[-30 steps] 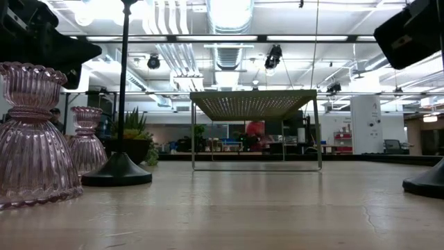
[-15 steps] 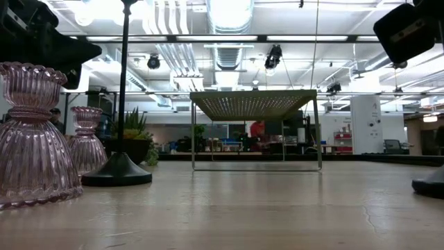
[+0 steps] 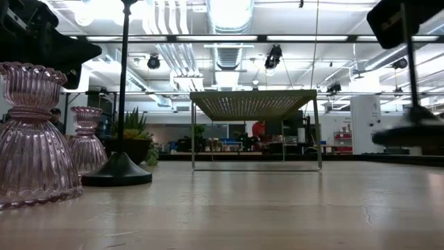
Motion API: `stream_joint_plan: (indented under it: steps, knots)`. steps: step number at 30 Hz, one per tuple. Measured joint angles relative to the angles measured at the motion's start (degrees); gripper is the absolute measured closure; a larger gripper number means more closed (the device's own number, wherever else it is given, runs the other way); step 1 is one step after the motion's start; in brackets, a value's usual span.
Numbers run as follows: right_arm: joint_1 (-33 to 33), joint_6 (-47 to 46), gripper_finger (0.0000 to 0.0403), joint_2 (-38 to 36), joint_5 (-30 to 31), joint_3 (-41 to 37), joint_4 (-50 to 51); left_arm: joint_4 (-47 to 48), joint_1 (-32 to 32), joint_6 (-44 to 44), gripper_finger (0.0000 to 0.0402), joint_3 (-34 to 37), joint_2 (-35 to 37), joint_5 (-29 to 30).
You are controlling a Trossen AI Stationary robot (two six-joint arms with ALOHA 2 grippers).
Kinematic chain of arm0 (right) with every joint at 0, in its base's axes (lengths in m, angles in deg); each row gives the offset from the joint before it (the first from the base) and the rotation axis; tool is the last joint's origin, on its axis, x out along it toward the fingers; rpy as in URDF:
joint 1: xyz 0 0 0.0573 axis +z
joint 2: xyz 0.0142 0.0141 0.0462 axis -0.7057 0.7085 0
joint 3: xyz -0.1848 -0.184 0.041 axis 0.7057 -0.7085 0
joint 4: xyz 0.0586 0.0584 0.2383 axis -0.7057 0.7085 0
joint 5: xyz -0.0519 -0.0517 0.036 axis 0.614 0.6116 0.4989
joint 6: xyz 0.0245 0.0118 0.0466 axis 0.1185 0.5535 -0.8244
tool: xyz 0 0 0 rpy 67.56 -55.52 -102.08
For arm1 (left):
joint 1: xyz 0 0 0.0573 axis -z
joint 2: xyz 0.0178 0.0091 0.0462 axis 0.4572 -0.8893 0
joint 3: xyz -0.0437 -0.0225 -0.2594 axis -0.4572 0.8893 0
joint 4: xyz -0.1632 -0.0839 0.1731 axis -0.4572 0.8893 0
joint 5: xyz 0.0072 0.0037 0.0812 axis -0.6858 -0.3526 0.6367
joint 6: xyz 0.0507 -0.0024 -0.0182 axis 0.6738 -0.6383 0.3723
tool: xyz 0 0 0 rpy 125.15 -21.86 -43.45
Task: Pick & Place candle stick holders
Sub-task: Put the top right black candle holder on the shelf
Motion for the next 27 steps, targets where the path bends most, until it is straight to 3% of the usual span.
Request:
stream_joint_plan:
  steps: [12,23,27]
  knots:
    - [-5.2,0.7,0.0377,-7.3,10.8,16.4,30.1,0.0,0.0,0.0,0.039,0.0,0.0,0.0]
    - [-18.0,12.5,0.0377,-11.4,10.7,26.4,32.2,0.0,0.0,0.0,0.039,0.0,0.0,0.0]
    - [-26.4,15.0,0.0377,-10.5,5.3,30.8,32.2,0.0,0.0,0.0,0.039,0.0,0.0,0.0]
